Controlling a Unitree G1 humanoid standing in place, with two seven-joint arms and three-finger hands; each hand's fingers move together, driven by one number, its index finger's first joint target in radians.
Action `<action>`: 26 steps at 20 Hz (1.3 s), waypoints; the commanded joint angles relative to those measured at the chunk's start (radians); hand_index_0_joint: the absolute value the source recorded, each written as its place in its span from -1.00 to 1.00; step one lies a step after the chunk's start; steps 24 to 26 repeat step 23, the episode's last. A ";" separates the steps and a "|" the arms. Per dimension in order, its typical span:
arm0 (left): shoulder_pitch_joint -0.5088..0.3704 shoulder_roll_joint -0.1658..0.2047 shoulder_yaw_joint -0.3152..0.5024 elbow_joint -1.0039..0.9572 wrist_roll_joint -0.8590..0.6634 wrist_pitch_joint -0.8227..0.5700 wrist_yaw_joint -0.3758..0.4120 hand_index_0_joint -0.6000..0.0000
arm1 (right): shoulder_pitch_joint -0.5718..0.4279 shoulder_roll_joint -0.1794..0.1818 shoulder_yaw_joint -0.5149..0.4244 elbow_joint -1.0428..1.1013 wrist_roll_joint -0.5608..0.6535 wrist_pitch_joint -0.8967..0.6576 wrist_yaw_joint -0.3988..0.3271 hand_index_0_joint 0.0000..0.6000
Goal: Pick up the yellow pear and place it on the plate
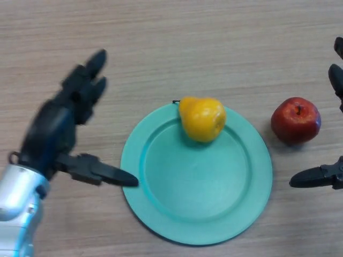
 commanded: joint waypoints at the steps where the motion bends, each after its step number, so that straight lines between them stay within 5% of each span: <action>1: -0.051 0.054 0.092 -0.054 -0.073 -0.073 0.093 1.00 | -0.029 -0.042 -0.045 -0.047 0.025 -0.146 -0.006 -1.00; 4: -0.054 0.094 0.146 -0.051 -0.099 -0.111 0.164 1.00 | -0.025 -0.039 -0.033 -0.042 0.037 -0.148 0.011 -1.00; 8: -0.035 0.098 0.163 -0.048 -0.078 -0.140 0.184 1.00 | -0.018 -0.037 -0.016 -0.027 0.023 -0.168 0.057 -1.00; 26: -0.008 0.104 0.190 -0.065 -0.037 -0.161 0.162 1.00 | -0.025 -0.034 -0.005 -0.060 0.017 -0.139 0.064 -1.00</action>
